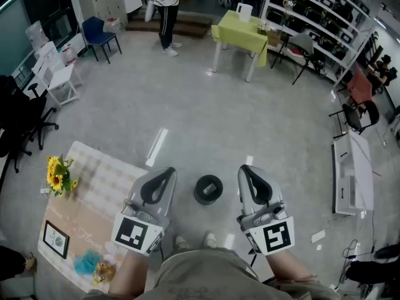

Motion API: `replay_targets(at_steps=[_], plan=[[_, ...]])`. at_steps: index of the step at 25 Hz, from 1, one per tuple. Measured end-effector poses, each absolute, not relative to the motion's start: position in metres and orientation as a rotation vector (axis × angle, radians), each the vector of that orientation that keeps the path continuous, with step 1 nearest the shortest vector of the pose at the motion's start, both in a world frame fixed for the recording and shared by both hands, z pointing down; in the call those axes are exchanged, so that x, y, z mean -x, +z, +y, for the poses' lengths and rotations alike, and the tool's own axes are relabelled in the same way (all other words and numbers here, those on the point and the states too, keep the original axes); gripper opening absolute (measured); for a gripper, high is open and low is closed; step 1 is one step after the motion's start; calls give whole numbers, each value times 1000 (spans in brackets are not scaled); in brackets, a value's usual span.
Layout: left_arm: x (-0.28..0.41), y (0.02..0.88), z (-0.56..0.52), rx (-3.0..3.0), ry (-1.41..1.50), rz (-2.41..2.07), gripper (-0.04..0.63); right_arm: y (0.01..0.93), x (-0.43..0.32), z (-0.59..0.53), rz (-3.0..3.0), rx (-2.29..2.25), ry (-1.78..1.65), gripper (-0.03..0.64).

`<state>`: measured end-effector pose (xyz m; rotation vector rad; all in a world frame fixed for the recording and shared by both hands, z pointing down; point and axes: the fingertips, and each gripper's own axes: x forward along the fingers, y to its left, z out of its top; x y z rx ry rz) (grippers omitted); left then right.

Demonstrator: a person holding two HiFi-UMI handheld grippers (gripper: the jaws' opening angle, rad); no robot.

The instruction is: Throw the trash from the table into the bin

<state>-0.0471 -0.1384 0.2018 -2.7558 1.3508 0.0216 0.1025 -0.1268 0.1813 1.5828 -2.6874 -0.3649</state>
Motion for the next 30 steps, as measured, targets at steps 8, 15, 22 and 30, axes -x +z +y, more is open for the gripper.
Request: replay_targets(at_steps=[8,15,22,30], plan=[[52,203,-123,2761,39,1395,8,174,-92,-113,-2776,-1546,-336,3],[45,201,-124,2746,39,1385,8,178,-88,-116,-2802,-1507,-306,3],[41,201,-127,2748,49,1375,7,185,-90,-123,-2790,-1487,-284,3],[31,206,-131,2787,30,1355,8,191,-97,-127,-2774,-1487,-254,3]])
